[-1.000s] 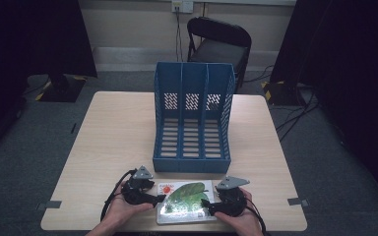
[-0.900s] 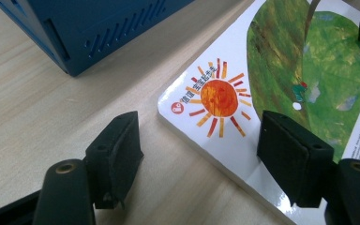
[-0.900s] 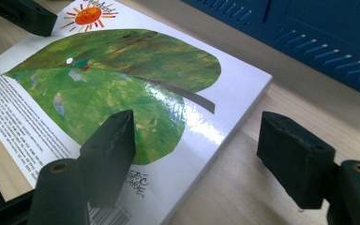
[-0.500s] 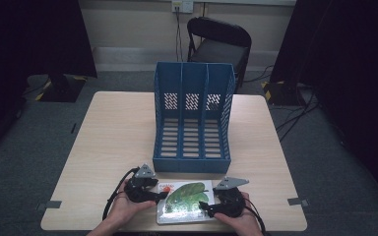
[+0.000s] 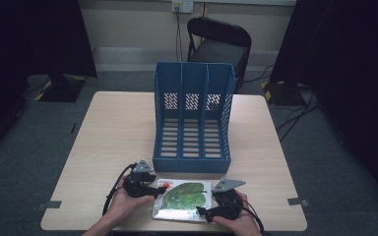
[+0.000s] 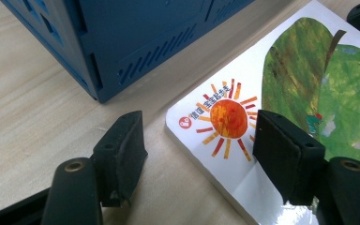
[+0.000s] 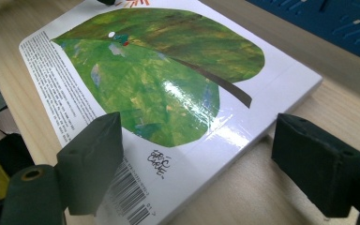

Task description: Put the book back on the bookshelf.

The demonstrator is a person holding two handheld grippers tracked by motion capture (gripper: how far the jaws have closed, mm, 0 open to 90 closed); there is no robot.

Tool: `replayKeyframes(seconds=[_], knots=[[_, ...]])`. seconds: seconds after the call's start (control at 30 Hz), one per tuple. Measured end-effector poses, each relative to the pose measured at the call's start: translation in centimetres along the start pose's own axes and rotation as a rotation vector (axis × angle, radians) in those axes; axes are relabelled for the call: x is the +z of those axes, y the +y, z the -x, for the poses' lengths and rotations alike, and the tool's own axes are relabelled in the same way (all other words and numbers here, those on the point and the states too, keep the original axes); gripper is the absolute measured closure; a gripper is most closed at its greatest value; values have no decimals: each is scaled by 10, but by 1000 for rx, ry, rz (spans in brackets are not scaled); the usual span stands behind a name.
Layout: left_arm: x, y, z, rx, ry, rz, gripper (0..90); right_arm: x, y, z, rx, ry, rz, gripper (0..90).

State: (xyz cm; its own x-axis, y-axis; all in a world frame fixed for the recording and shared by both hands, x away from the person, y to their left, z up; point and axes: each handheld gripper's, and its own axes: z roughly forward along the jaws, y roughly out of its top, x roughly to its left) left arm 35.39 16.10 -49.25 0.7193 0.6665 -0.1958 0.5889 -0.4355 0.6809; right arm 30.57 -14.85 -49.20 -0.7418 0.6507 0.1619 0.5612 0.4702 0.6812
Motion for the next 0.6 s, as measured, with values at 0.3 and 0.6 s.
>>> replayKeyframes(seconds=[0.3, 0.6], knots=[[-3, -3, 9, -60, -43, -21, 228, -2, 1, 3, 13, 9, -12, 203], [2, 0, 12, -80, -33, -2, 213, -1, 0, 1, 13, 10, -15, 172]])
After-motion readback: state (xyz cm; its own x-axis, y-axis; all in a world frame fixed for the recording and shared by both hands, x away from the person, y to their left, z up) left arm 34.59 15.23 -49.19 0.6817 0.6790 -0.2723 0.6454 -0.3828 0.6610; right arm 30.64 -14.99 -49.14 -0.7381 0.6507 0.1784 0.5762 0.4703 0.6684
